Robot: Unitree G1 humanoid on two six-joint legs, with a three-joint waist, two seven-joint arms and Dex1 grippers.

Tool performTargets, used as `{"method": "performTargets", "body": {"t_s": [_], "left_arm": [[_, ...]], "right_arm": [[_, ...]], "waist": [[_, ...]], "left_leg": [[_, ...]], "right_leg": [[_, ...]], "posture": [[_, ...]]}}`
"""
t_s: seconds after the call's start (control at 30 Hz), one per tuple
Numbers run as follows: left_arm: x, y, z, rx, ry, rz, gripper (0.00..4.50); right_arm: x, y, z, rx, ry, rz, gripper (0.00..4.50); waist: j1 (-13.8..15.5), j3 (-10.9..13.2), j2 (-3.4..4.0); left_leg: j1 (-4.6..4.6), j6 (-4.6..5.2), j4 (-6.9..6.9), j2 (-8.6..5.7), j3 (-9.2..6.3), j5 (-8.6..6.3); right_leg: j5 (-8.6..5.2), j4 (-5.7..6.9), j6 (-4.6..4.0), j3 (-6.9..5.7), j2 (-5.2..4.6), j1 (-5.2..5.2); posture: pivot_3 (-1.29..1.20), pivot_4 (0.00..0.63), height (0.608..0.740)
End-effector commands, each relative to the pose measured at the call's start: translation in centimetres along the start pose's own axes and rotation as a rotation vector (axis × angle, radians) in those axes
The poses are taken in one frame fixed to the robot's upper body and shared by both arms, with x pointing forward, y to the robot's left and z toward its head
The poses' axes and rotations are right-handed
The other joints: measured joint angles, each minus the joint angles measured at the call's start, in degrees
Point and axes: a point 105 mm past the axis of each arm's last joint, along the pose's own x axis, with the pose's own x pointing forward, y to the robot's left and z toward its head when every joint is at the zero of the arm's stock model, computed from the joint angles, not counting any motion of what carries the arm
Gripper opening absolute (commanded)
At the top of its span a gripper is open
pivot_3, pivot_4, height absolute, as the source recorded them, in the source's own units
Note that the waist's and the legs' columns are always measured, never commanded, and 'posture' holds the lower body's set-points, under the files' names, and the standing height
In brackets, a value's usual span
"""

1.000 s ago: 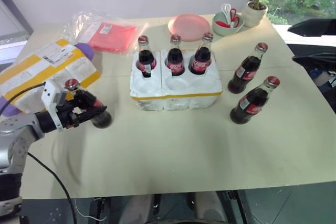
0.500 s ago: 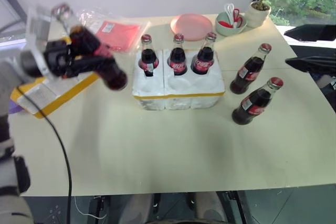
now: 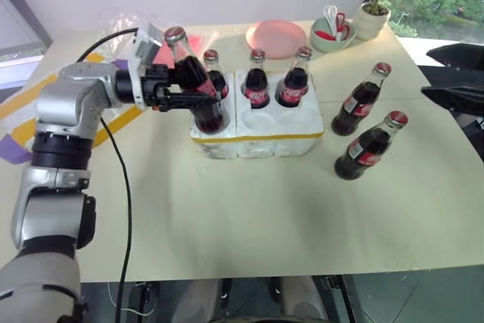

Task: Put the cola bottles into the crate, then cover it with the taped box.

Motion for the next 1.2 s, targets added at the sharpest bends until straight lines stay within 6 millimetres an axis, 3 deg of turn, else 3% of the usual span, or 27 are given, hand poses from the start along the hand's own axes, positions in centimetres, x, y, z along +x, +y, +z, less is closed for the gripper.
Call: {"method": "performTargets", "body": {"t_s": [0.03, 0.13, 0.37, 0.63, 0.7, 0.73, 0.77, 0.93, 1.1, 1.2], "left_arm": [[0.4, 0.1, 1.1, 0.071, -0.012, -0.003, 2.78], [0.7, 0.2, 0.7, 0.068, -0.001, -0.007, 2.78], [1.1, -0.1, -2.2, 0.108, 0.104, -0.013, 2.78], [1.2, 1.1, -5.8, 0.153, 0.202, 0.105, 2.78], [1.2, 1.2, -6.1, 0.144, 0.201, 0.115, 3.85], [1.2, 1.2, -6.1, 0.141, 0.198, 0.115, 4.17], [1.1, 1.1, -5.9, 0.134, 0.188, 0.115, 4.47], [0.1, 1.1, -4.3, 0.114, 0.128, 0.145, 4.47], [-2.6, -1.3, 0.6, 0.057, 0.006, 0.093, 4.47], [-5.0, -4.1, 3.5, 0.0, -0.036, 0.019, 4.47]], "right_arm": [[-0.3, 0.7, 0.7, -0.036, -0.036, -0.009, 4.5], [-0.3, 0.7, 0.5, -0.029, -0.042, -0.02, 4.5], [-0.3, 0.2, -0.3, -0.027, -0.034, -0.051, 4.5], [-0.2, -0.4, -0.4, -0.026, -0.042, -0.07, 4.5], [0.0, -0.5, -0.5, -0.028, -0.041, -0.073, 4.5], [0.0, -0.5, -0.6, -0.028, -0.039, -0.075, 4.5], [0.1, -0.6, -0.8, -0.03, -0.034, -0.078, 4.5], [-0.4, -1.0, -1.4, -0.03, -0.019, -0.126, 4.5], [-2.9, -1.5, -1.7, 0.001, -0.044, -0.256, 4.5], [-5.0, -0.9, -2.6, 0.011, -0.029, -0.338, 4.5]], "waist": [[0.01, 0.0, -0.01], [-0.03, 0.01, -0.03], [-0.11, 0.01, -0.02], [-0.5, 0.0, -0.01], [-0.45, -0.02, -0.01], [-0.36, -0.03, 0.0], [-0.33, -0.03, 0.0], [-0.01, -0.03, -0.01], [-0.03, -0.02, -0.02], [-0.01, -0.02, -0.05]], "left_leg": [[-0.01, 0.01, 0.02, -0.01, 0.0, 0.0], [-0.04, 0.04, 0.05, -0.03, 0.01, -0.01], [-0.04, 0.04, 0.06, -0.02, 0.02, -0.02], [-0.02, 0.04, 0.05, 0.02, 0.02, -0.02], [-0.01, 0.04, 0.05, 0.02, 0.02, -0.02], [0.02, 0.04, 0.05, 0.02, 0.02, -0.02], [0.05, 0.04, 0.06, 0.02, 0.02, -0.02], [0.05, 0.08, 0.21, 0.01, 0.01, -0.04], [-0.01, 0.1, 0.27, 0.01, 0.0, -0.05], [-0.09, 0.1, 0.31, 0.03, -0.09, -0.06]], "right_leg": [[0.01, 0.0, 0.01, 0.0, 0.0, 0.01], [0.02, -0.01, 0.03, 0.0, -0.01, -0.01], [0.02, 0.0, 0.04, 0.0, 0.0, -0.01], [0.03, 0.02, 0.03, 0.0, 0.03, -0.01], [0.03, 0.04, 0.03, 0.0, 0.03, 0.0], [0.03, 0.04, 0.03, 0.0, 0.03, 0.02], [0.03, 0.05, 0.03, 0.0, 0.02, 0.07], [0.03, 0.07, 0.04, 0.0, 0.03, 0.12], [0.03, 0.11, 0.05, 0.0, 0.04, 0.09], [0.03, 0.11, 0.05, -0.03, 0.09, 0.06]], "posture": [[0.0, 0.15, 0.74], [0.0, 0.15, 0.74], [0.0, 0.15, 0.74], [0.0, 0.15, 0.74], [0.0, 0.15, 0.74], [0.0, 0.15, 0.74], [0.0, 0.15, 0.74], [0.0, 0.15, 0.74], [0.0, 0.15, 0.74], [0.0, 0.15, 0.74]]}}
